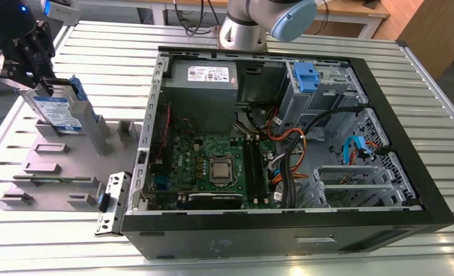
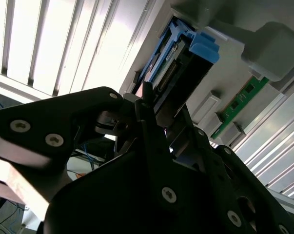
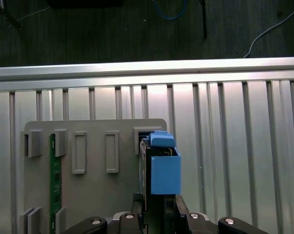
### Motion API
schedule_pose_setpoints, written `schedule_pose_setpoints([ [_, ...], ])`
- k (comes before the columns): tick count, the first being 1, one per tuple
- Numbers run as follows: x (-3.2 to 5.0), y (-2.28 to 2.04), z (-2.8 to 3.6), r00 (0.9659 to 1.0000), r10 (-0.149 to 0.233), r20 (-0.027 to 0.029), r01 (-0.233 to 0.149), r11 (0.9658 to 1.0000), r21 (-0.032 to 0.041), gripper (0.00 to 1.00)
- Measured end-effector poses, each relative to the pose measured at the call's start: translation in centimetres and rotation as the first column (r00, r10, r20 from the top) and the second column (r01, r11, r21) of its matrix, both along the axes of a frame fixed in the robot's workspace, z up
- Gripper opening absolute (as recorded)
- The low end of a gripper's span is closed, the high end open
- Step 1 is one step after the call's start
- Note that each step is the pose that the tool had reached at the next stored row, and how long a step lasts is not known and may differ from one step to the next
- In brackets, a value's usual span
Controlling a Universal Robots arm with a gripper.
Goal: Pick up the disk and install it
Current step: 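Pick up the disk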
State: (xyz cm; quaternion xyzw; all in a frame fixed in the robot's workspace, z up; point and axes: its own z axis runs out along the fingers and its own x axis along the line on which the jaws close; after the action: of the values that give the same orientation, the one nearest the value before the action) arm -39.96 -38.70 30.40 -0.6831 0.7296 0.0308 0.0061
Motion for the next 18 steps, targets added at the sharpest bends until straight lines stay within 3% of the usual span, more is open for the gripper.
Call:
schedule_pose_setpoints([
  [7, 0.01, 0.0, 0.93, 1.0, 0.0, 0.0, 0.0, 1.0, 0.0, 0.35],
  [9, 0.01, 0.0, 1.88, 1.0, 0.0, 0.0001, 0.0, 1.0, 0.0001, 0.35],
  [11, 0.01, 0.0, 2.17, 1.0, 0.0, 0.0, 0.0, 1.0, 0.0, 0.35],
  [18, 0.01, 0.01, 2.3, 1.0, 0.0, 0.0, 0.0, 1.0, 0.0, 0.35],
])
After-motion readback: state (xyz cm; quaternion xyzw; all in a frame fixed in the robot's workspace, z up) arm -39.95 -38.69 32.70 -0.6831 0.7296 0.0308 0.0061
